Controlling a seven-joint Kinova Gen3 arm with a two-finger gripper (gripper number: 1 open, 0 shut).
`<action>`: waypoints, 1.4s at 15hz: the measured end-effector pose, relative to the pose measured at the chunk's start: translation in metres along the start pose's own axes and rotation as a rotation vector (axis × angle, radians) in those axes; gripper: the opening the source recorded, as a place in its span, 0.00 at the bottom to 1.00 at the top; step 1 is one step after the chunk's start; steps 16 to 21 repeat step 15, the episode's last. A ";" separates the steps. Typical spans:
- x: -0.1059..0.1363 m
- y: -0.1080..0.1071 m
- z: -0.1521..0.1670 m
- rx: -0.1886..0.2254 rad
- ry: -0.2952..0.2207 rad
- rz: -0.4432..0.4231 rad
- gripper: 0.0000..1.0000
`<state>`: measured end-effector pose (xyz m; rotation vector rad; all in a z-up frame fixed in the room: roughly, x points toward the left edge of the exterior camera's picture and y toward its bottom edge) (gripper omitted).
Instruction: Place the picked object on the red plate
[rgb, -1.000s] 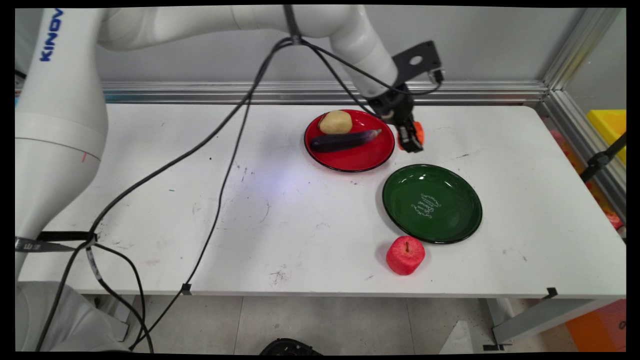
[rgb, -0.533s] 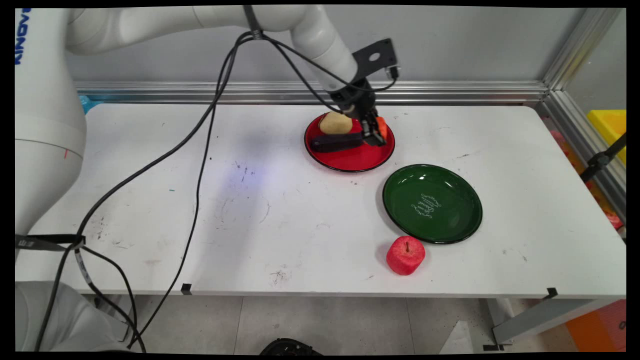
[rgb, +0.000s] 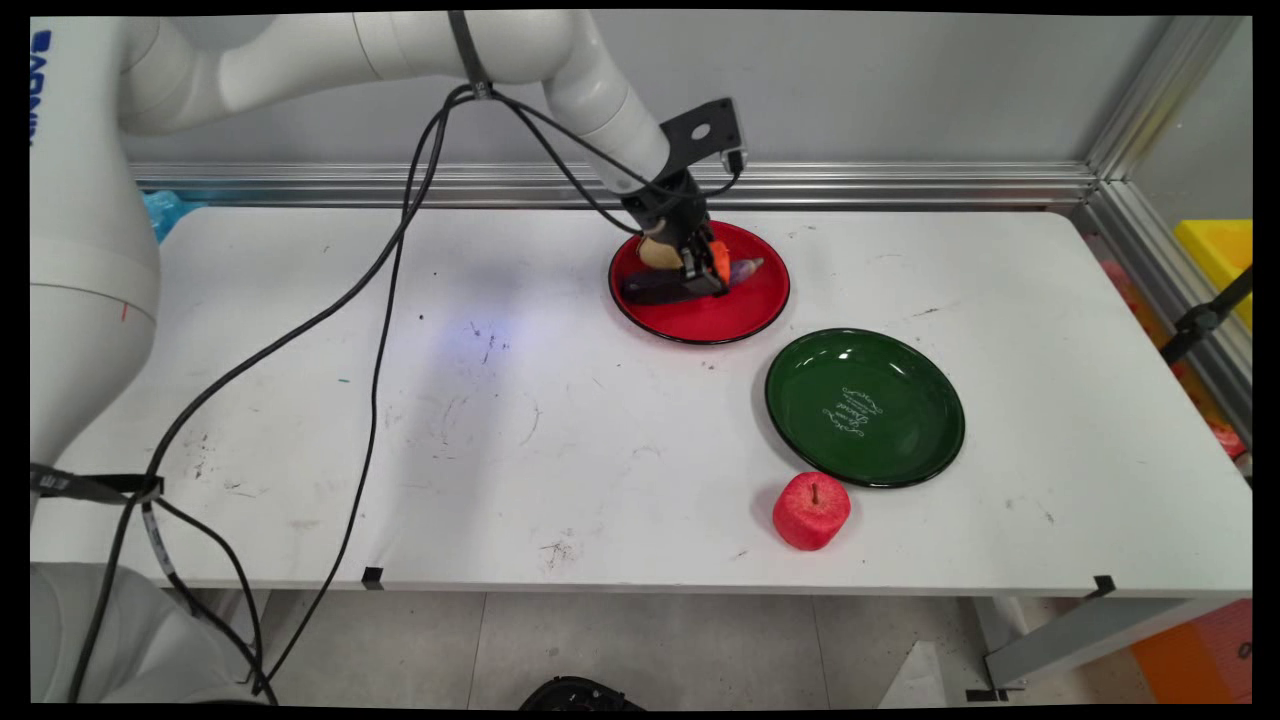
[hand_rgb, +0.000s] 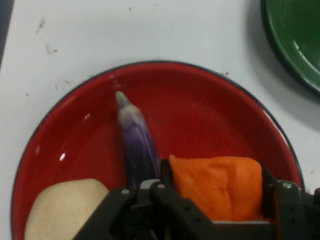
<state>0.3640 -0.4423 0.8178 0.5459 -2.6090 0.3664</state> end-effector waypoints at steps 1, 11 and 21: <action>-0.003 -0.001 0.002 -0.002 -0.001 -0.001 0.00; -0.020 0.000 0.035 -0.035 0.019 -0.033 0.00; -0.020 0.000 0.042 -0.039 0.037 -0.047 1.00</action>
